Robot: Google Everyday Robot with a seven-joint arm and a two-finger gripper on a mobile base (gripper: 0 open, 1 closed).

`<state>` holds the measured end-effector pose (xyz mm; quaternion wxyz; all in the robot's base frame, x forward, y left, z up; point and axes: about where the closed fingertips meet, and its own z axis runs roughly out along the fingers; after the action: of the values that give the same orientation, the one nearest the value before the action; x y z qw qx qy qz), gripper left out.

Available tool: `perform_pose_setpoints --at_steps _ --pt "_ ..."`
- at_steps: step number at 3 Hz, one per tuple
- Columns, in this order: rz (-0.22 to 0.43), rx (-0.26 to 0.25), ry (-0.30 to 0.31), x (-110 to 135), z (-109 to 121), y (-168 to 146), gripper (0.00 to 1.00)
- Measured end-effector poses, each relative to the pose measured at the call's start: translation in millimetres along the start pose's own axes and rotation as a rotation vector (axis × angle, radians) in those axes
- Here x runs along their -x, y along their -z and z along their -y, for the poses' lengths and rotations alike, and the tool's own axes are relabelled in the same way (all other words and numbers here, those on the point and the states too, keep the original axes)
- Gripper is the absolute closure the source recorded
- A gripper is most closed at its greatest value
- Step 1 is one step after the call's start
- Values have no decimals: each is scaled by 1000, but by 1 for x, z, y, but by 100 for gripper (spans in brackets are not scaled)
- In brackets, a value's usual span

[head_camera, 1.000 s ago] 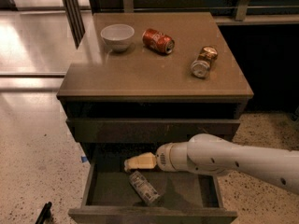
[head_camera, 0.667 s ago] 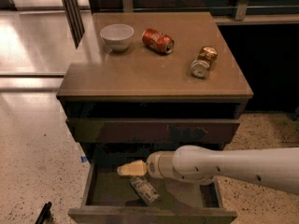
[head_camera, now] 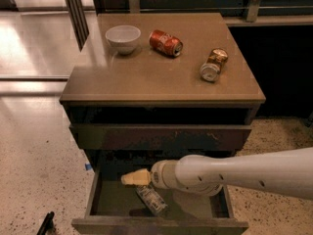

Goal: Pick blue plastic bottle from middle drawer and place on counter

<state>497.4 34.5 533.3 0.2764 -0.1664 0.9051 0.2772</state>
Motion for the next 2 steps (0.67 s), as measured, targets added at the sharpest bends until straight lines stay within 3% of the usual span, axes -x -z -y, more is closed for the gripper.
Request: perform_pose_setpoints --at_steps 1,2 --pt "-25 -55 2 -21 -3 -28 0" --pt "-6 -121 6 -41 -6 -73 0"
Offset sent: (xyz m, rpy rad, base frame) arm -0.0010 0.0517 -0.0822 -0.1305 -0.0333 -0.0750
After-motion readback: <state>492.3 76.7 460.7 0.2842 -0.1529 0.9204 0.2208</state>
